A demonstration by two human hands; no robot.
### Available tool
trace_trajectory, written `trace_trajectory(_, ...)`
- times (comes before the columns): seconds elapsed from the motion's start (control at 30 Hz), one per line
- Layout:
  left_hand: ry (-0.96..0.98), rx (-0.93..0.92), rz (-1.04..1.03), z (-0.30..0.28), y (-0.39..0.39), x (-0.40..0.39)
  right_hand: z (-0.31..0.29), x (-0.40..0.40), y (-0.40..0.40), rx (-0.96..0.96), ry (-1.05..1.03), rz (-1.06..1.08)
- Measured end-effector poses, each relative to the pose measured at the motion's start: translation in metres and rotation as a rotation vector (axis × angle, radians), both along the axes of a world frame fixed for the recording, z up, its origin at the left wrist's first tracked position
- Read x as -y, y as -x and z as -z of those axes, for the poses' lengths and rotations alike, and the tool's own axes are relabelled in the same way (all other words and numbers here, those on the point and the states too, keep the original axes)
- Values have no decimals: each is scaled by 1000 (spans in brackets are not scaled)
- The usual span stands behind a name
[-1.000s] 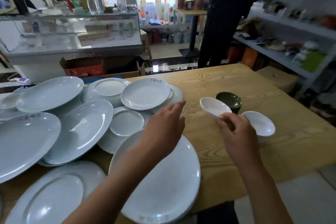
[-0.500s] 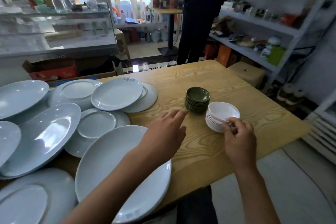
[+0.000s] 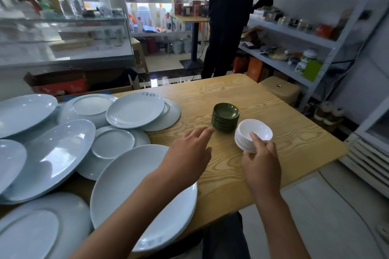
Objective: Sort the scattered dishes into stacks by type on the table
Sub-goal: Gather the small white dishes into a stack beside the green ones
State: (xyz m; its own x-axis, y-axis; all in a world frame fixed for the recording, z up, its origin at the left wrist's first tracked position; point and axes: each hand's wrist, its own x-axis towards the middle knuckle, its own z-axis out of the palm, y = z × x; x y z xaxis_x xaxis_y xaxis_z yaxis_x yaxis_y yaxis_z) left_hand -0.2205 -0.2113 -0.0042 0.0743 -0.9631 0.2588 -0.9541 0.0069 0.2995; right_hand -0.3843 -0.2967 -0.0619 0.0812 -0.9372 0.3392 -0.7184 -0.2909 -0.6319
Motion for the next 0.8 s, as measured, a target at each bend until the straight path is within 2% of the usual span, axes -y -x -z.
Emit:
trace_trajectory(0.27, 51, 134, -170, -2, -40, -45, -23, -51, -77, -143, 117, -290)
trace_trajectory(0.4, 78, 131, -292, -7, -68, -80, -35, -77, -116, -216, 143, -440)
trace_trajectory(0.67, 156, 74, -531, -10, -117, -148, -50, -134, -178, -180, 205, -702)
trace_trajectory(0.8, 171, 113, -630, -13, -146, -185, -49, -155, -215, -191, 200, -782)
